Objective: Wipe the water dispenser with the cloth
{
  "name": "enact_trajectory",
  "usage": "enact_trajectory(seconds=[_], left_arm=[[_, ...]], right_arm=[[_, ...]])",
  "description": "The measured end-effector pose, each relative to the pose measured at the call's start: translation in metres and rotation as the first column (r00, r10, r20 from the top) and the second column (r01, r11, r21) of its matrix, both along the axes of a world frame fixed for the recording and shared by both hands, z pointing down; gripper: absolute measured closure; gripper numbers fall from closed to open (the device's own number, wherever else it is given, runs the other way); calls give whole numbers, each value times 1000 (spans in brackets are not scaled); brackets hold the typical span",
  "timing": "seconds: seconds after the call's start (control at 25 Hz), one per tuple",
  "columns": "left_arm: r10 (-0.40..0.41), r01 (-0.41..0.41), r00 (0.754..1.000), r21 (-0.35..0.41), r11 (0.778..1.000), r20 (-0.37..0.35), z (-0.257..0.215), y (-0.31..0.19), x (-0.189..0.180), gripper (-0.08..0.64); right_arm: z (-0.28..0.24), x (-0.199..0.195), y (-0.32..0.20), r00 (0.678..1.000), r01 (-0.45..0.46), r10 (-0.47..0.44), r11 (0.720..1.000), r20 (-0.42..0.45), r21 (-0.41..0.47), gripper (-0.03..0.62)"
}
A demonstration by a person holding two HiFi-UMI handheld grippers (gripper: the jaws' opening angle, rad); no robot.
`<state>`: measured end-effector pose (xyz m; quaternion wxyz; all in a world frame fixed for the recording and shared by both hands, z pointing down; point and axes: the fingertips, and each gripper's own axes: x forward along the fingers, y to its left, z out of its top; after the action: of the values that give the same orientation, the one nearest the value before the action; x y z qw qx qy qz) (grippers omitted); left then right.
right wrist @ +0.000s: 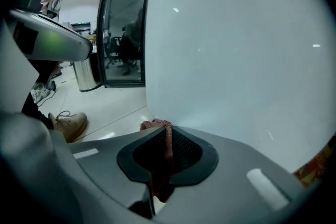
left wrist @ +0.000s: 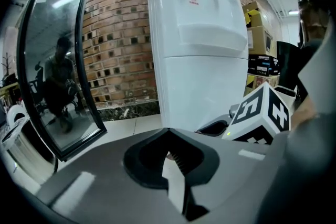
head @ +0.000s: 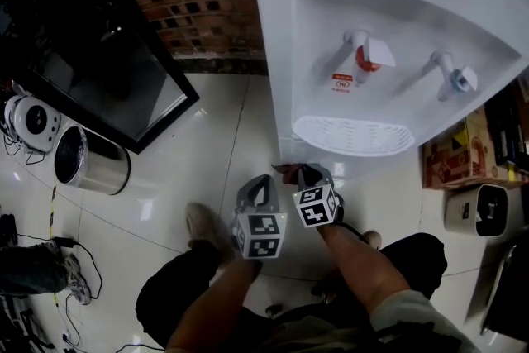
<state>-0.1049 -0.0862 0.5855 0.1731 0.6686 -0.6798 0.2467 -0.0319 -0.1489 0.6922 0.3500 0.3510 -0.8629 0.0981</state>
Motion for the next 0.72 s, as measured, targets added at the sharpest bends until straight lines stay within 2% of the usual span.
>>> enact_trajectory(seconds=[0.24,0.4,0.56,0.72], left_arm=[[57,-57,998,6,998,-25,4,-19,47,560],[108,-108,994,4,994,-31,3,-26,76,560],[125,-125,991,4,992,-46,5,-34,93,560],[166,-167,985,-4,986,-42,7,-36,113,560]], right_arm=[[1,69,-17,993,-115,115,993,-26,-8,548],[-7,85,-19,989,-148,148,989,-12,-27,548],[-14,98,-23,986,-164,164,986,-4,-15,548],[-12,131,-28,969,-245,245,969,-18,-18,548]])
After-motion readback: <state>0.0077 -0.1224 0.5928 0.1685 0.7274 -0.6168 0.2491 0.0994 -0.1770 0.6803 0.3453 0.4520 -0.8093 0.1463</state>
